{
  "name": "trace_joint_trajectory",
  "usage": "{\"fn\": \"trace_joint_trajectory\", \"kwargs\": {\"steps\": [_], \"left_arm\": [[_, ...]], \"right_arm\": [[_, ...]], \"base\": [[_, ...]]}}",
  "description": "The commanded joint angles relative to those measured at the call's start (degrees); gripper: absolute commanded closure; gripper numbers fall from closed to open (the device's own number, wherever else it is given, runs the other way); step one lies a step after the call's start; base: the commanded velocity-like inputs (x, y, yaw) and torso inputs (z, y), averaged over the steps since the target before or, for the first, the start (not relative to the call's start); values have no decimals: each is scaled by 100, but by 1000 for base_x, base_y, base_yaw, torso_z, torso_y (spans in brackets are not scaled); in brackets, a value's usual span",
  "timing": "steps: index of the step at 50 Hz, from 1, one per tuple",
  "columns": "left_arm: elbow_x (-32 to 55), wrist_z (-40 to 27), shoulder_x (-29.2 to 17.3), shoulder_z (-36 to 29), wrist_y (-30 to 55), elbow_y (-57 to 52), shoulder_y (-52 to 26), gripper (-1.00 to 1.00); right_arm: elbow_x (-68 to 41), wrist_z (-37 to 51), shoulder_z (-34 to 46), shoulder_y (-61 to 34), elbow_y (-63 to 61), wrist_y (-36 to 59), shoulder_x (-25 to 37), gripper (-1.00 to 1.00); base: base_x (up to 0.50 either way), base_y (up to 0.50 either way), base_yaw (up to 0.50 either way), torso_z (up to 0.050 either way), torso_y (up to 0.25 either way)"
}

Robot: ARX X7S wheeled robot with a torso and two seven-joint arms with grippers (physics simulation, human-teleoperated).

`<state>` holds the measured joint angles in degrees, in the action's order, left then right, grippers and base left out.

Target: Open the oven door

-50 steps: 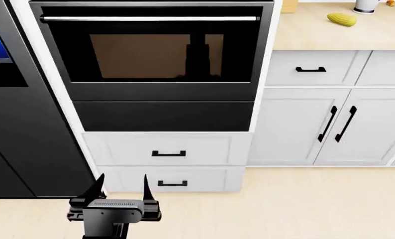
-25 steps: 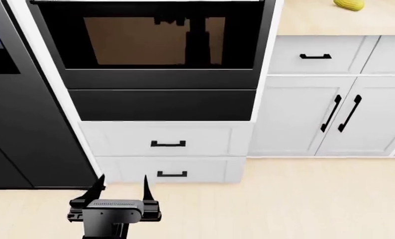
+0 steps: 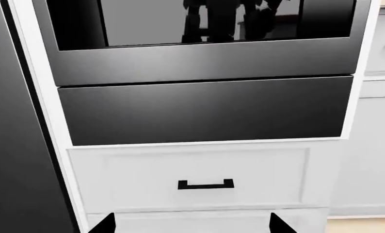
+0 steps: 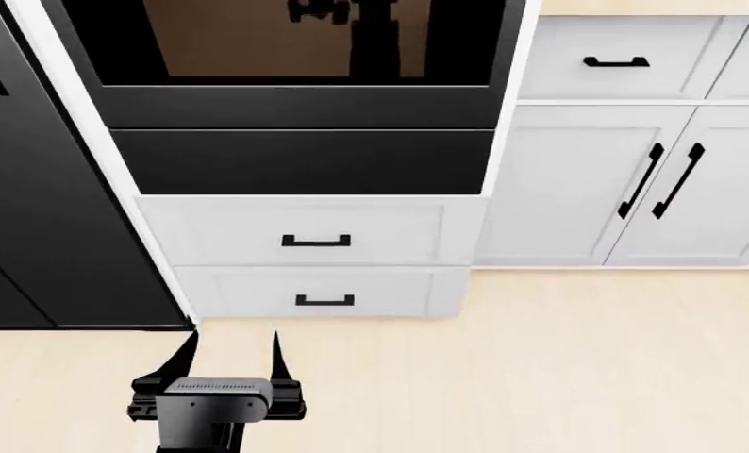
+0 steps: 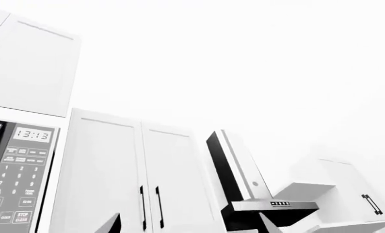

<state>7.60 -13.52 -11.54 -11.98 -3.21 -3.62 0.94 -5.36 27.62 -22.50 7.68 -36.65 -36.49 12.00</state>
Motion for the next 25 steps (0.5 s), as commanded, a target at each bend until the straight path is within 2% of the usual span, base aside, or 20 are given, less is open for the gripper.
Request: {"fn": "trace_joint_trajectory", "kwargs": {"steps": [1,19,21,25], "left_arm": [[30,-28,-25,-29,-2,7,-17,-100],[61,-73,-69,-91,-26,19,-21,-100],[150,-53,-59,-45,-220,16,16,-100],[142,-83,-71,-66,-159,23,1,-100]], "right_arm": [[-6,35,13,-6,6,15,35,-100],[-30,71,48,61,-12,7,67,-100],[-96,87,57,79,-47,59,80,-100],[-97,92,72,92,-58,76,89,-100]], "base": [[0,0,0,-50,-78],[0,0,0,-50,-80],[0,0,0,-48,-55],[0,0,0,0,0]]}}
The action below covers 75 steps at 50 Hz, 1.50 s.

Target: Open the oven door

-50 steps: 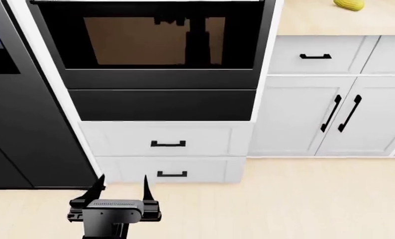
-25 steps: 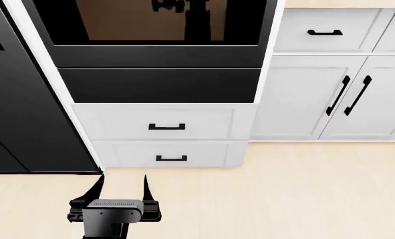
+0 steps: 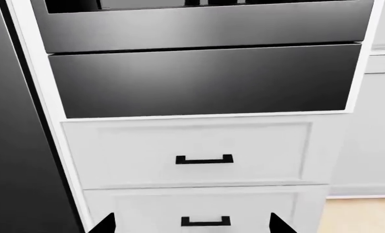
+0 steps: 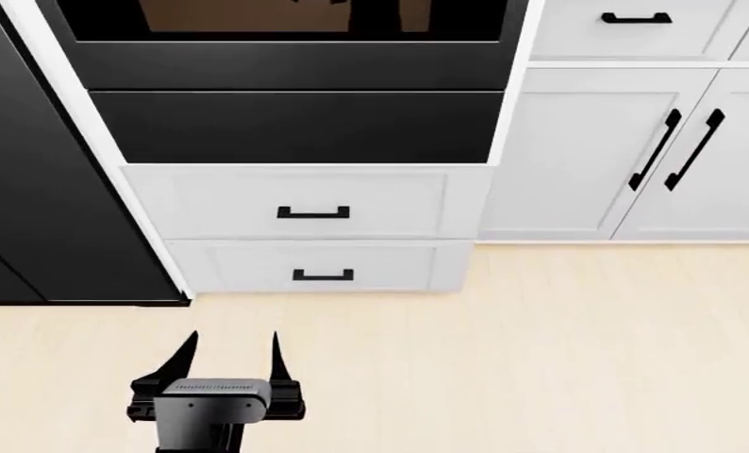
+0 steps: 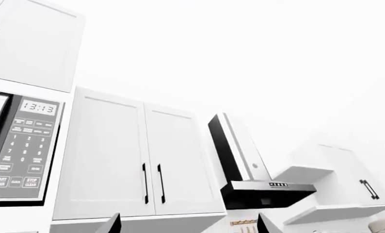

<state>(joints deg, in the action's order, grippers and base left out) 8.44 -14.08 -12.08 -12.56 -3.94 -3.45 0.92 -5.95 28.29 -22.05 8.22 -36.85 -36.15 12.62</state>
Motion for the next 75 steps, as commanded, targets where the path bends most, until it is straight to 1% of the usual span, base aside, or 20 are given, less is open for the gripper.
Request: {"fn": "trace_joint_trajectory", "kwargs": {"steps": [1,10,75], "left_arm": [[53,-34,-22,-12,-87,3,4,-100],[54,-75,-47,-41,-82,3,0,-100],[155,-259,-178,-217,-130,64,-56,-100]], "right_arm": [[44,19,15,27,-12,-24,16,-100],[14,31,37,50,-17,-61,38,-100],[-41,162,133,153,-15,-205,182,-100]], "base": [[0,0,0,0,0],[0,0,0,0,0],[0,0,500,0,0]]}}
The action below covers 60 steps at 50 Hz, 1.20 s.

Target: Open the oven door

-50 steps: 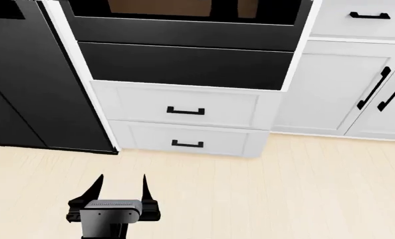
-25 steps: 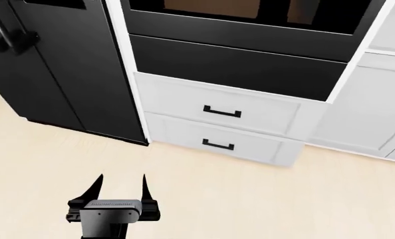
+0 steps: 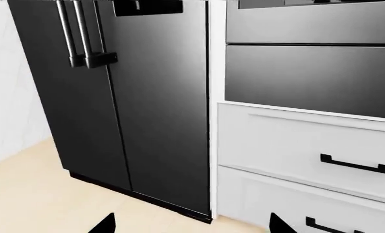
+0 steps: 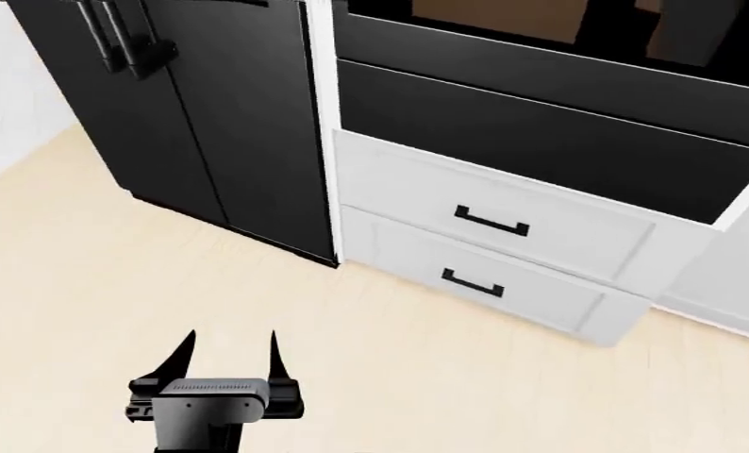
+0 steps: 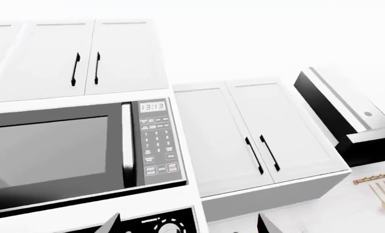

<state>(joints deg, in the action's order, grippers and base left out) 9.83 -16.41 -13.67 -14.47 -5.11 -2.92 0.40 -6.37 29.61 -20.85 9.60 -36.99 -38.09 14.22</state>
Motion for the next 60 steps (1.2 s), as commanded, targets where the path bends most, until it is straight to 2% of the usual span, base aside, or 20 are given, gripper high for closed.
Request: {"fn": "trace_joint_trajectory", "kwargs": {"steps": [1,60], "left_arm": [[16,-29,-21,-28,-13,10,-8,-100],[119,-152,-122,-151,-33,25,-37,-100]], "right_arm": [[6,32,14,16,0,-14,23,-100],[52,188,90,56,17,-36,144,-100]], "base": [[0,0,500,0,0],[0,0,500,0,0]]}}
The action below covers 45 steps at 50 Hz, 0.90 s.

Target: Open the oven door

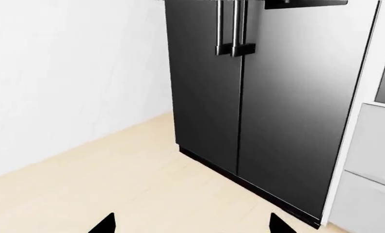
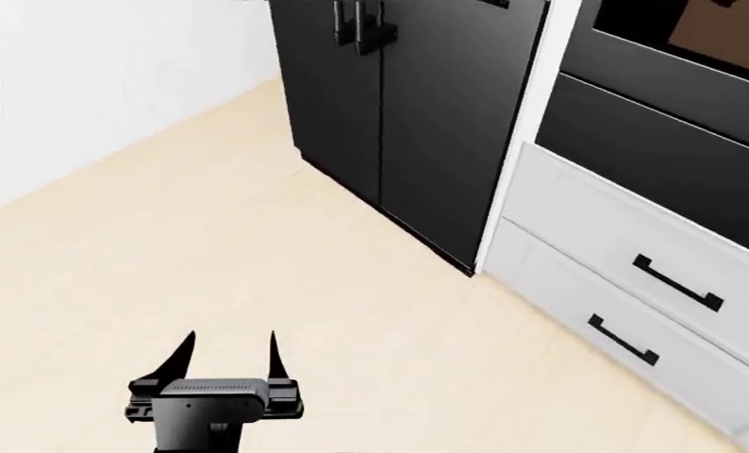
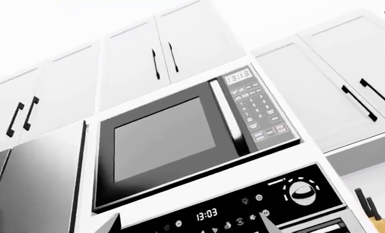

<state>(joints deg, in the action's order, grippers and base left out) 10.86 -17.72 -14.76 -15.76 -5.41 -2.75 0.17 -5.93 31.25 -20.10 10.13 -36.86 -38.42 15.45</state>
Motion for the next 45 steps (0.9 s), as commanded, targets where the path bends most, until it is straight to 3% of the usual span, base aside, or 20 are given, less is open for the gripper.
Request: {"fn": "trace_joint_trajectory", "kwargs": {"steps": [1,45], "left_arm": [[18,-24,-15,-23,-1,8,-15,-100],[84,-98,-74,-110,-12,37,-55,-100]], "right_arm": [[11,27,16,4,6,-4,22,-100],[16,118,45,43,17,-71,94,-100]], "base": [[0,0,500,0,0],[0,0,500,0,0]]}}
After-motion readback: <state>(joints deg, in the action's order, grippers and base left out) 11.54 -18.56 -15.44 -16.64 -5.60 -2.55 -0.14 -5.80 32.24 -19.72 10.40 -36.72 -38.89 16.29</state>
